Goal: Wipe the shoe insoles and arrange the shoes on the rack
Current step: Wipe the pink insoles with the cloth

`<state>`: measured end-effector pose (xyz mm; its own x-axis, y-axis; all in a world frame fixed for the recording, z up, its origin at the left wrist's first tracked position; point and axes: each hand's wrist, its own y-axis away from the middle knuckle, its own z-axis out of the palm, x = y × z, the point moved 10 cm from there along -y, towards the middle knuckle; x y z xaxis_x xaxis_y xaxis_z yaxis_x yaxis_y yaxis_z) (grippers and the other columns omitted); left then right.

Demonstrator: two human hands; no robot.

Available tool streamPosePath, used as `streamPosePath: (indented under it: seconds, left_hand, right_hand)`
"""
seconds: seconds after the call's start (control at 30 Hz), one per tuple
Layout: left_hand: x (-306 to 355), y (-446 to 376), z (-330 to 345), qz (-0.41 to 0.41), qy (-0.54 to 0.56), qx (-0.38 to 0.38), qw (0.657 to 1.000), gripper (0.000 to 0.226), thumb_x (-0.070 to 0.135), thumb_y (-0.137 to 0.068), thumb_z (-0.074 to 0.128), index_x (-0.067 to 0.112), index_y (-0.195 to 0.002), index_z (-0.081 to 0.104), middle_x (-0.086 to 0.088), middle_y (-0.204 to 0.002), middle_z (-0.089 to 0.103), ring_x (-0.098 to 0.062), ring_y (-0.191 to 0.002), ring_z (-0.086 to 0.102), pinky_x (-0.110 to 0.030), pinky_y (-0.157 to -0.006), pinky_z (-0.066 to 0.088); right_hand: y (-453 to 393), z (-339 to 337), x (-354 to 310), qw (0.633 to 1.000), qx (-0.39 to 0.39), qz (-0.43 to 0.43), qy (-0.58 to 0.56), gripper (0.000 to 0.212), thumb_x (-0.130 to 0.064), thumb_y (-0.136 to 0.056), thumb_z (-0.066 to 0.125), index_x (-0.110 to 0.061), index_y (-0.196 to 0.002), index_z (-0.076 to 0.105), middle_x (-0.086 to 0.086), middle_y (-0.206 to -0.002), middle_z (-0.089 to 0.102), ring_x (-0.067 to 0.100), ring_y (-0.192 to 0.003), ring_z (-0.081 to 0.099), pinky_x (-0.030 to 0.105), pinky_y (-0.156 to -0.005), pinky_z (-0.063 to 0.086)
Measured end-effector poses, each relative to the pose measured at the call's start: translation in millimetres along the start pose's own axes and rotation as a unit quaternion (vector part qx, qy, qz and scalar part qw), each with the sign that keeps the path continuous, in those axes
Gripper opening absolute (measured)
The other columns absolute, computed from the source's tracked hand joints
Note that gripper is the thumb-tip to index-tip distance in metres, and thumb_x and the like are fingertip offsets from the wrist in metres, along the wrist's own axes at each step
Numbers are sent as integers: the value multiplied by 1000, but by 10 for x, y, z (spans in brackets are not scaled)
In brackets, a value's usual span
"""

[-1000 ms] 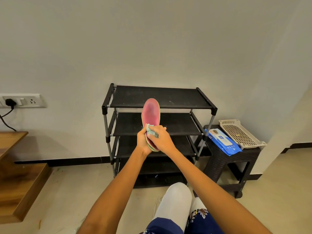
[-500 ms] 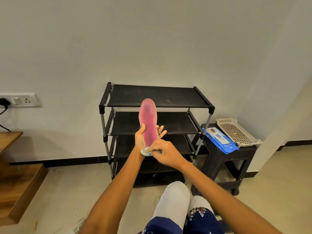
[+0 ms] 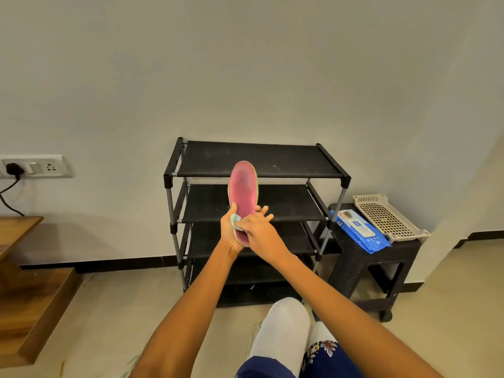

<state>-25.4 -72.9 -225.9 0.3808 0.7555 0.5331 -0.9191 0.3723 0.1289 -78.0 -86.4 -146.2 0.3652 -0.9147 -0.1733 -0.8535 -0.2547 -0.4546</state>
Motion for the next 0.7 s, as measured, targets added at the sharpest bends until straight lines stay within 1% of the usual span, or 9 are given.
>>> streamPosePath:
  seconds: [0.03,0.1,0.2,0.3,0.37,0.43,0.5,0.6,0.7]
  left_hand:
    - [7,-19,8,0,5,-3,1000,51,45,-96,39,-1,-110,57,-17,-93,68,-32,-97,67,-49,-95,47]
    - [3,-19,-4,-12,7,5,1000,50,43,-94,43,-2,-112,55,-17,-96,66,-33,-94,68,-52,-88,50]
    - [13,-13,-12,-16,-17,-12,1000,54,41,-78,66,-2,-109,57,-18,-105,62,-35,-102,64,-50,-85,53]
    - [74,-25,-14,-14,-30,-44,998,66,34,-52,87,-5,-100,65,-19,-97,67,-36,-100,66,-52,-90,51]
    - [110,-28,-10,-24,-34,-43,998,62,33,-59,82,-6,-103,61,-19,-92,69,-35,-95,68,-50,-84,55]
    - [94,-12,-28,-41,-43,-33,998,52,36,-76,65,-2,-110,56,-17,-89,69,-31,-87,70,-43,-71,59]
    - [65,2,-60,-40,-27,-30,998,41,35,-92,46,3,-116,54,-17,-94,69,-30,-85,70,-42,-70,58]
    - [-19,39,-78,-46,-9,-23,999,38,30,-98,35,7,-117,59,-17,-106,68,-31,-94,68,-45,-84,56]
    - [-27,46,-81,-50,-25,10,998,32,33,-92,43,10,-102,63,-12,-87,70,-26,-75,69,-34,-65,58]
  right_hand:
    - [42,19,105,993,30,56,-98,41,-36,-90,55,-2,-112,62,19,-123,56,30,-122,51,37,-103,40]
    - [113,31,59,993,13,3,-116,23,-5,-71,77,-6,-94,70,10,-93,67,21,-92,67,25,-82,52]
    - [461,60,34,985,-79,-110,-105,27,1,-86,56,-6,-110,67,8,-103,64,17,-103,56,22,-94,43]
    - [591,38,-20,975,-91,-130,-158,29,-6,-87,49,-9,-106,70,4,-98,64,9,-96,49,15,-84,39]
    - [523,-155,59,968,-10,-85,-236,28,-10,-84,48,-10,-98,73,1,-91,66,6,-87,49,15,-79,41]
    - [404,-431,303,948,117,-15,-295,28,-11,-83,47,-9,-93,72,1,-86,65,7,-83,51,15,-76,43]
    - [238,-593,482,929,178,50,-322,26,-3,-85,48,-8,-95,71,0,-88,63,7,-86,54,12,-76,44]
    - [-19,-589,527,932,142,92,-320,29,1,-90,47,-9,-111,66,1,-102,62,7,-97,54,16,-83,46]
    - [-116,-417,388,960,72,40,-268,32,-5,-95,45,-11,-123,59,5,-113,62,9,-101,53,19,-89,45]
